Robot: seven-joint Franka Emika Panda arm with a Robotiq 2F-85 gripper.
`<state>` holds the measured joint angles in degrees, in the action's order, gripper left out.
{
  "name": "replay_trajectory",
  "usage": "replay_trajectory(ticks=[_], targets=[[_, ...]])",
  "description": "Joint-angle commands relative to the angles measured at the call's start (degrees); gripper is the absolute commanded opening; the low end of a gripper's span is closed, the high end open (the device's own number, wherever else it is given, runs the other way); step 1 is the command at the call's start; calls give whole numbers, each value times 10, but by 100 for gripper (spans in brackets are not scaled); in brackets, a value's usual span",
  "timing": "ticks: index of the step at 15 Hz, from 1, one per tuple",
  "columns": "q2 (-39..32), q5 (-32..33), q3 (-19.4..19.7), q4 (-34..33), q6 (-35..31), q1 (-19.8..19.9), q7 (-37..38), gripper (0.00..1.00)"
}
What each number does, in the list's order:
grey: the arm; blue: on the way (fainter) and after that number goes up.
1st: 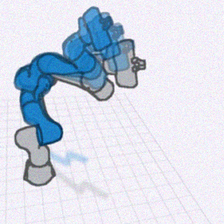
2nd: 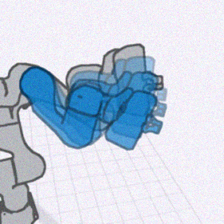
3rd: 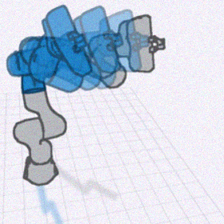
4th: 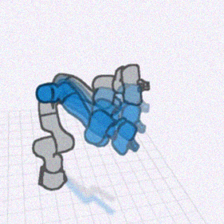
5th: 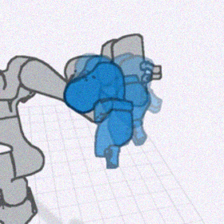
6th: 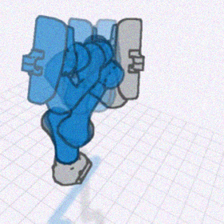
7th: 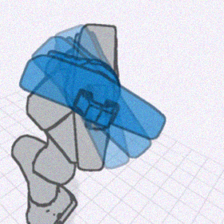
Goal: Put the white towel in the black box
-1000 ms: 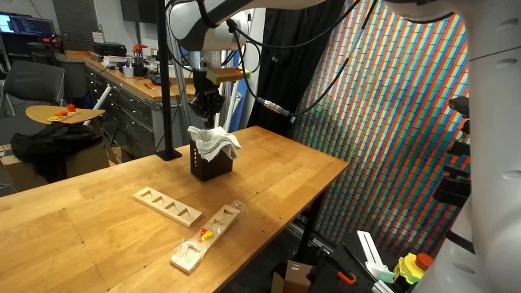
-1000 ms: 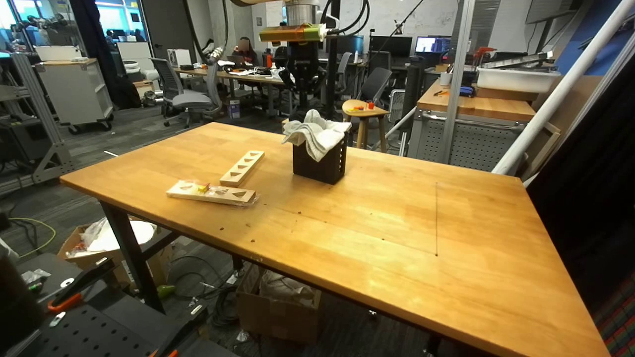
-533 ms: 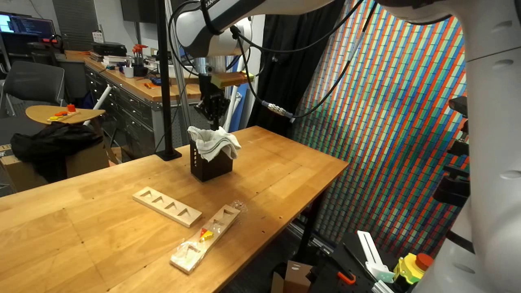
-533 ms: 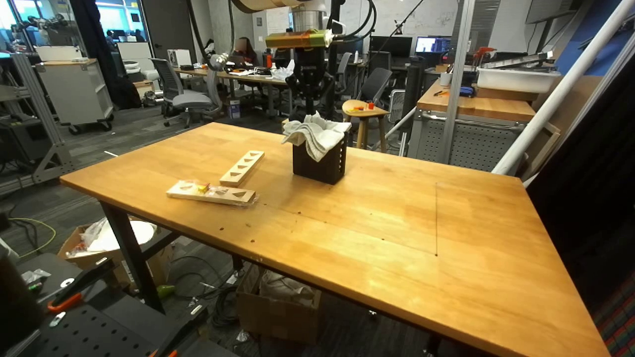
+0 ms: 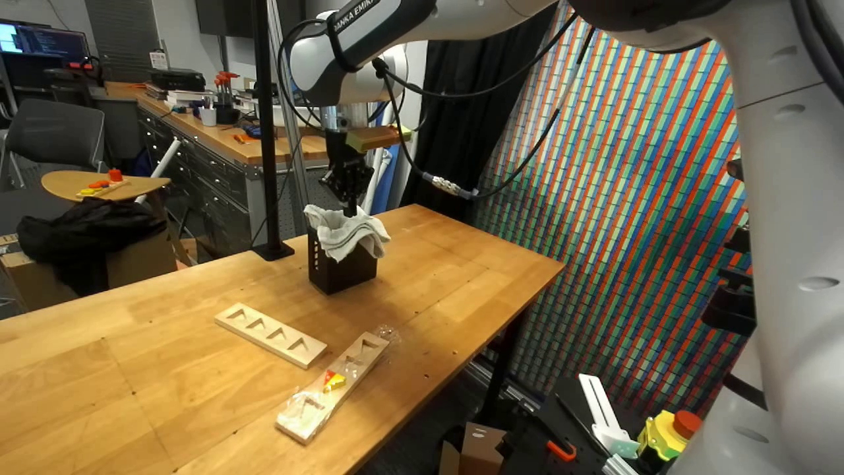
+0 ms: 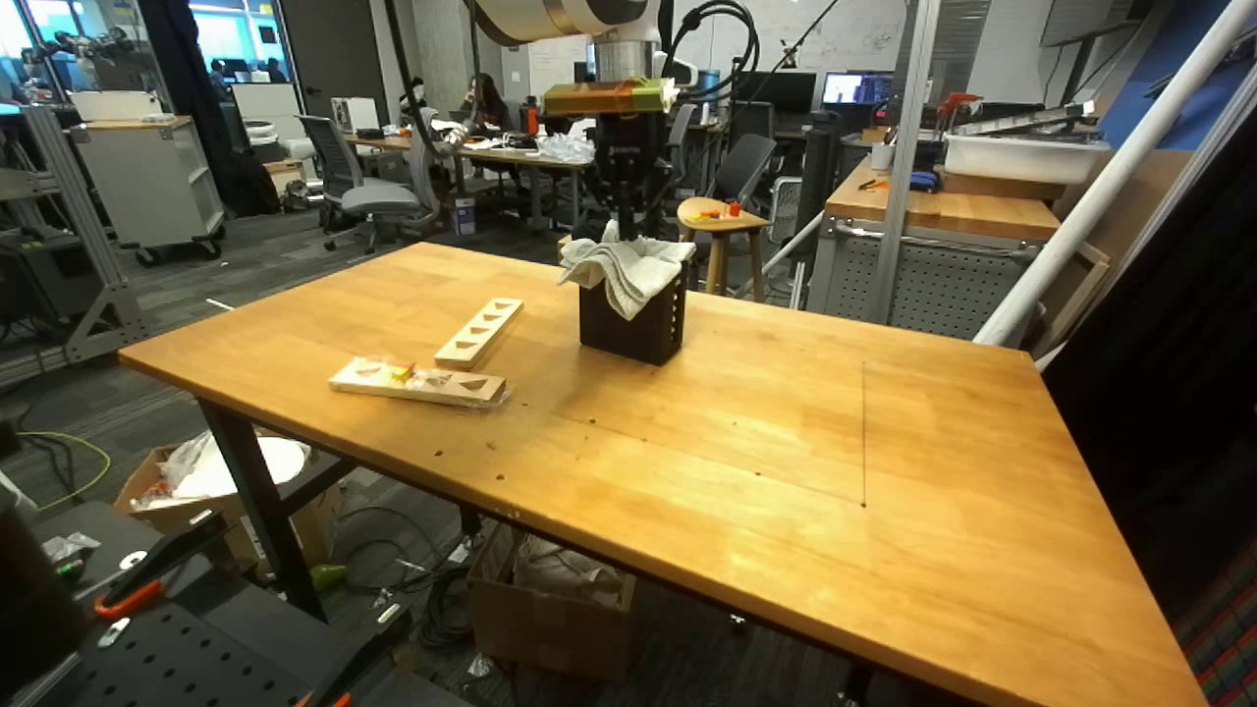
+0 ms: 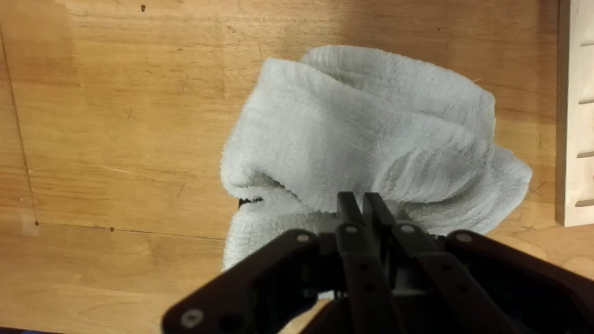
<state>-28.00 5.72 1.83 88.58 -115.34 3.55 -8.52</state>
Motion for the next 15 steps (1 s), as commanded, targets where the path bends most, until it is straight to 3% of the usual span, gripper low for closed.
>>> replay_trajectory(ticks=[1,15], targets=[[-28,-1,-2,-38,-4,7,-24,12],[-116,-17,-15,-98,-1,18,-53,12]])
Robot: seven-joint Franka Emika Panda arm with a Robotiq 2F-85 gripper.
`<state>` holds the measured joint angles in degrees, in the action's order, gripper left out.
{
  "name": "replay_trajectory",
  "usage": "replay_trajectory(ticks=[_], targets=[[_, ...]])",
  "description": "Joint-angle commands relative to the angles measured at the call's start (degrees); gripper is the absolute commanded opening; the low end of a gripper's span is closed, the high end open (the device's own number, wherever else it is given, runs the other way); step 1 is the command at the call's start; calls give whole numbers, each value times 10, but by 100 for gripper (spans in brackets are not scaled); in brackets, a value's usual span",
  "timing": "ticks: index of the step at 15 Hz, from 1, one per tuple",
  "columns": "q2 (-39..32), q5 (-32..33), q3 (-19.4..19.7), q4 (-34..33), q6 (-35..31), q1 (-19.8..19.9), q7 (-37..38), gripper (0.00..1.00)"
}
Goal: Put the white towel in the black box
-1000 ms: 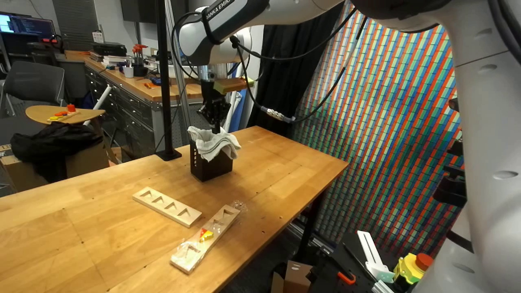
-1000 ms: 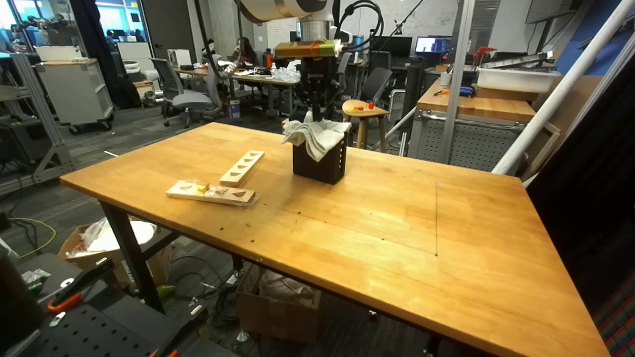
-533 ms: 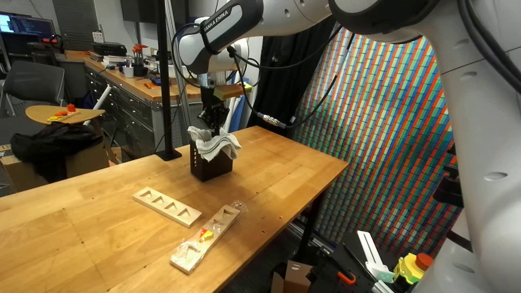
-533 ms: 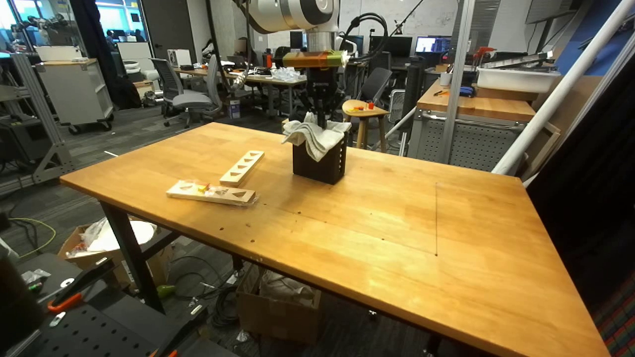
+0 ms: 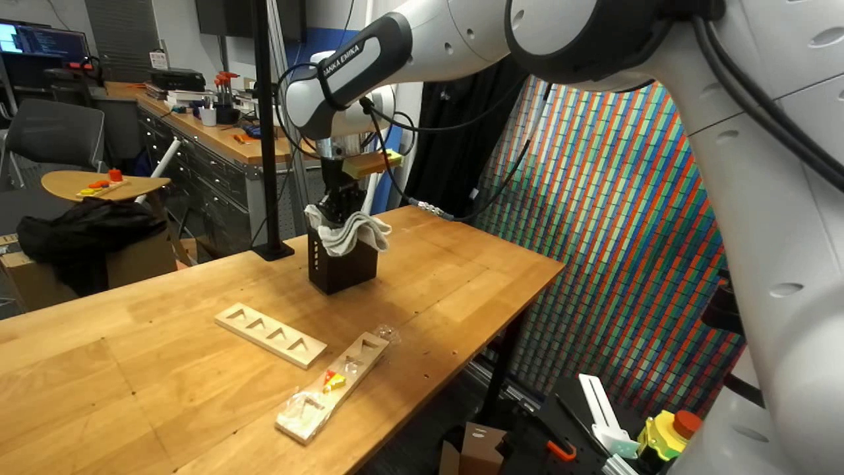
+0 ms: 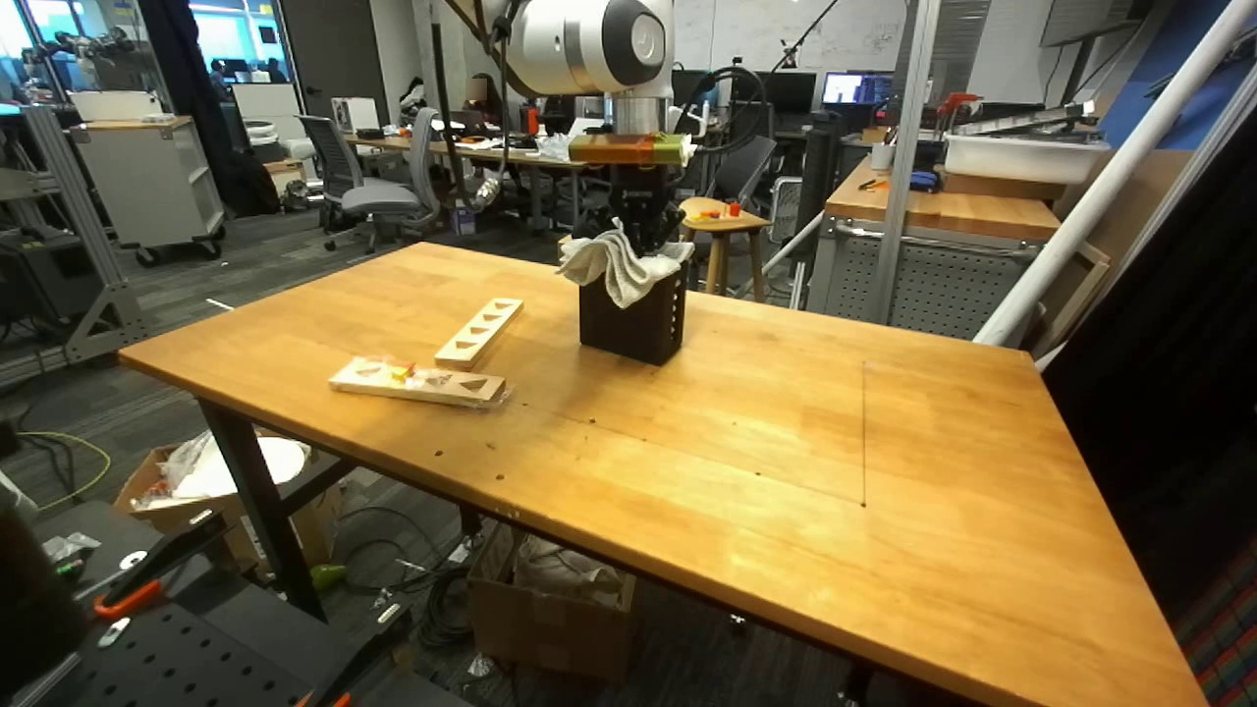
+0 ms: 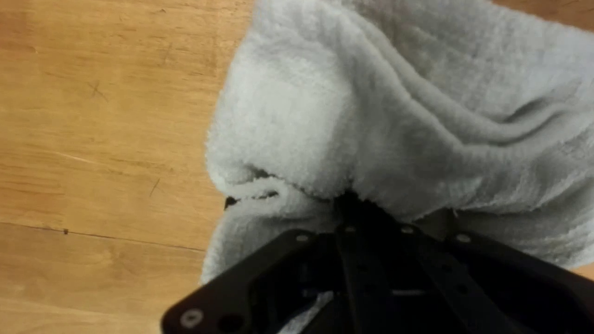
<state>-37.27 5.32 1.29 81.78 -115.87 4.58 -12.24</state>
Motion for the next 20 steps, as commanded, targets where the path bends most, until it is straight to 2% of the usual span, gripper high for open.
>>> replay_trajectory(ticks=[1,10,20], targets=[[-29,-14,-11,-34,5,8,-18,12],[-59,-25,-15,-63,-1,15,-23,12],[-95,-66,-29,-62,-12,30,-33,11]])
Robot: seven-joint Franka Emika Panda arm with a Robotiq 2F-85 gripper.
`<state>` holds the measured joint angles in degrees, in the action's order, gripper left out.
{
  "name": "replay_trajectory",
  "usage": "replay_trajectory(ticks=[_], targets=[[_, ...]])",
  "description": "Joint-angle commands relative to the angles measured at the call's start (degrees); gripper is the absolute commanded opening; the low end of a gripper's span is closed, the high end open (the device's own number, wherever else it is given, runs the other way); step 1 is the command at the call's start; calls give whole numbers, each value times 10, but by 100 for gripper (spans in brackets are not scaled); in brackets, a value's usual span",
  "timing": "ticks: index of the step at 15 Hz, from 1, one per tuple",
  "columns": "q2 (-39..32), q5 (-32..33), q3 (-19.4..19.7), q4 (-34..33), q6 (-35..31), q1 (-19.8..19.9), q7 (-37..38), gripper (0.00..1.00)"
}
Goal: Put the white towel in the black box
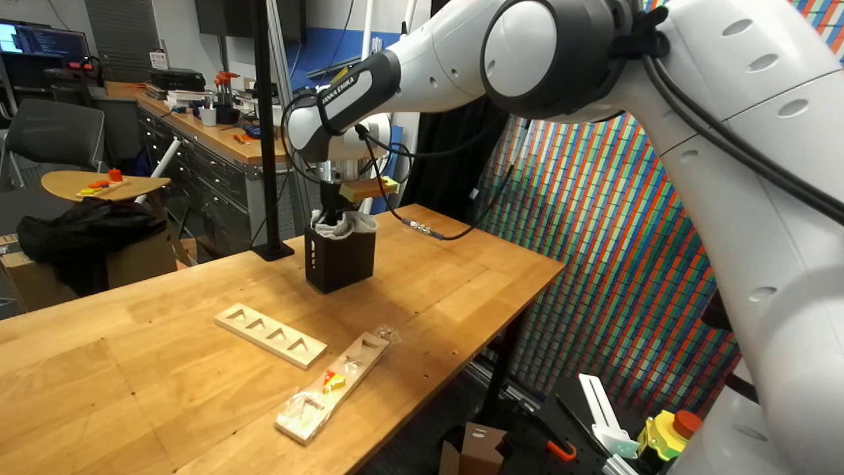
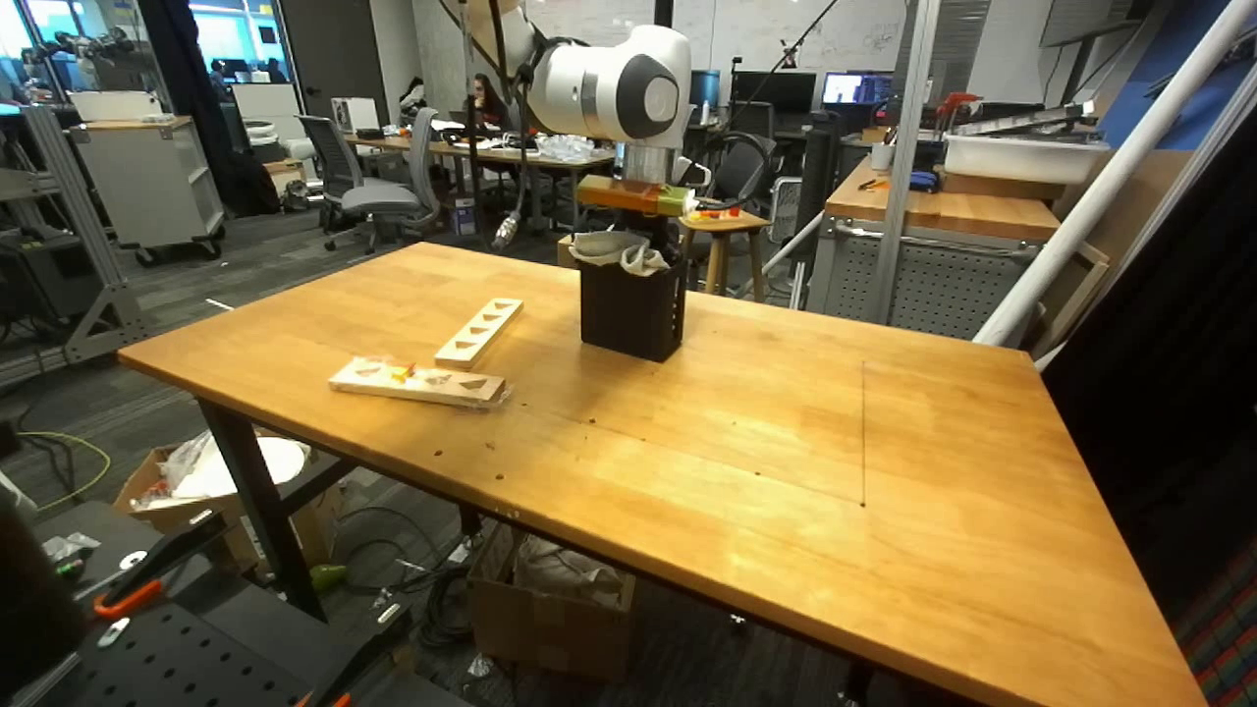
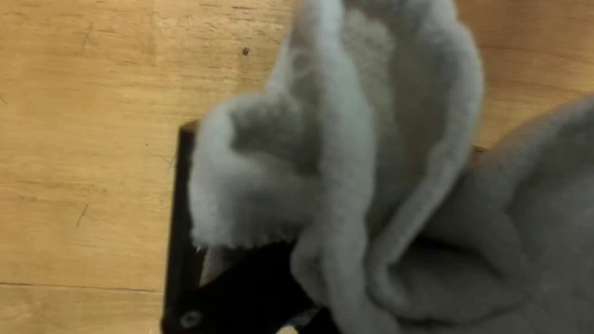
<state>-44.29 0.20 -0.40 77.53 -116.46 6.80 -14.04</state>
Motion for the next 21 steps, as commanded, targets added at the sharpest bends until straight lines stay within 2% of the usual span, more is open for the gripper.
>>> replay_trajectory(ticks=[1,14,21], targets=[[-22,-13,-11,-20,-4,7,-15,12],[60,62,4,11,40,-22,-23,12],[167,91,20,74,13,-25,-7,12]])
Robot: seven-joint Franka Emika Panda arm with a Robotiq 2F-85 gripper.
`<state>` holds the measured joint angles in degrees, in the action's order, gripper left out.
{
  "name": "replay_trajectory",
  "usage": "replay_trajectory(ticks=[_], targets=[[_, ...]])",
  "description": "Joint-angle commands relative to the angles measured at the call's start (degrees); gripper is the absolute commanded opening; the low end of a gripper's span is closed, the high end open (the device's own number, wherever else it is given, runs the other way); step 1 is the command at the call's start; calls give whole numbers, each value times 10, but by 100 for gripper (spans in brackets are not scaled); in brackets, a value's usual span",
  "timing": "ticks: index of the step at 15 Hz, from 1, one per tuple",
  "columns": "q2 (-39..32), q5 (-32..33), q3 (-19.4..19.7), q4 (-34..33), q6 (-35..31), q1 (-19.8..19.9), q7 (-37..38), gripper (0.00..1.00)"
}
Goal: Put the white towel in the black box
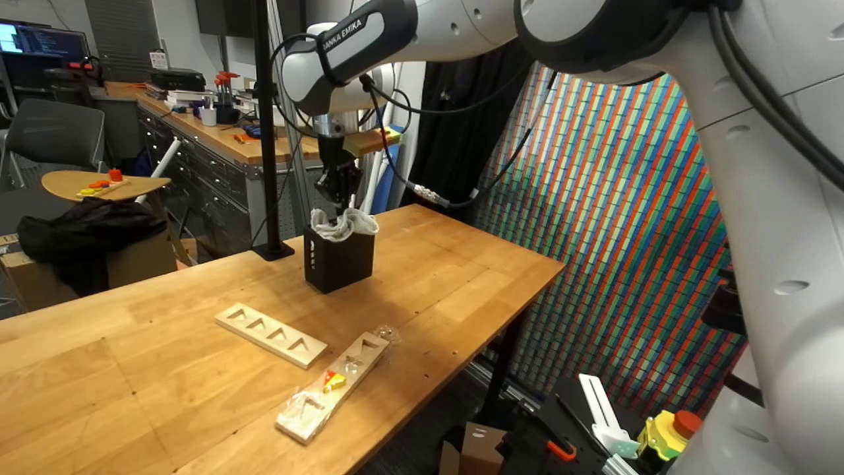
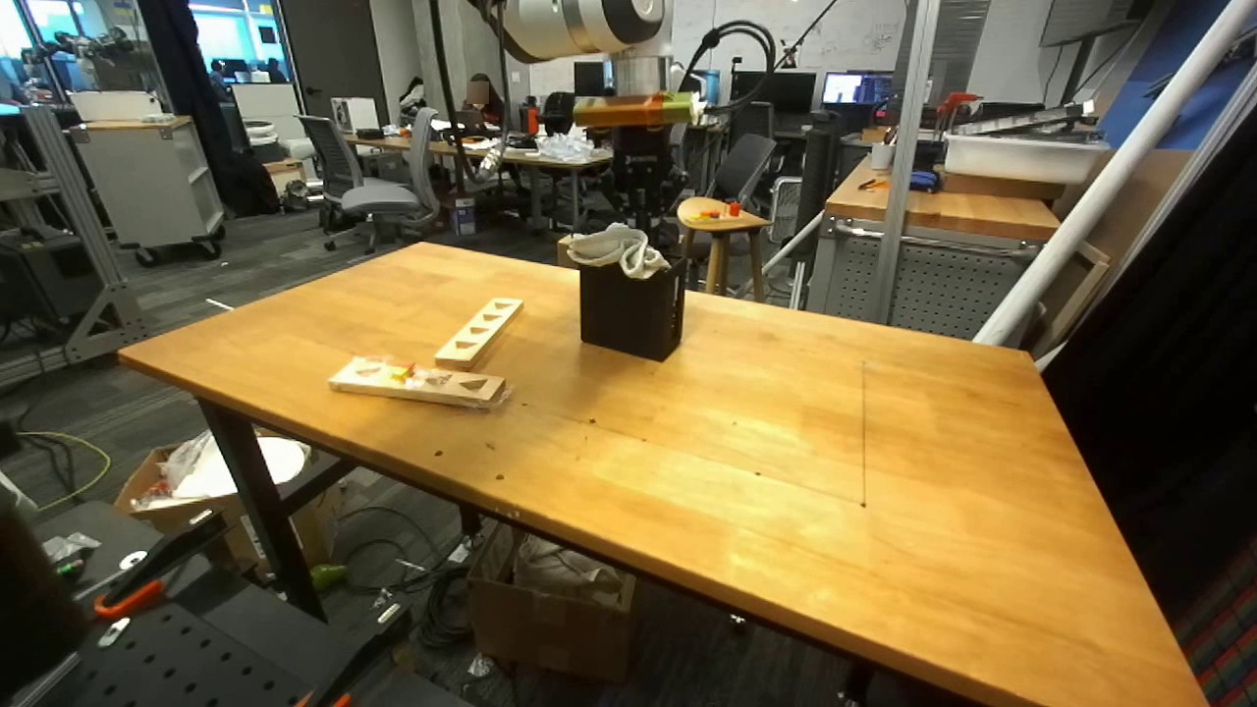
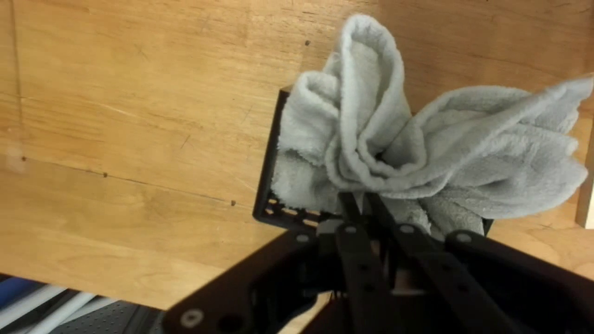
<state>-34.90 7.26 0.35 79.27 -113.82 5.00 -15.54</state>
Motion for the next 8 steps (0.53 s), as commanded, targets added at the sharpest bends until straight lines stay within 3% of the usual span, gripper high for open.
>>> replay_trajectory(ticks=[1,8], targets=[[90,26,15,65,-6,-8,12,12],[158,20,10,135,-9,-15,29,12]])
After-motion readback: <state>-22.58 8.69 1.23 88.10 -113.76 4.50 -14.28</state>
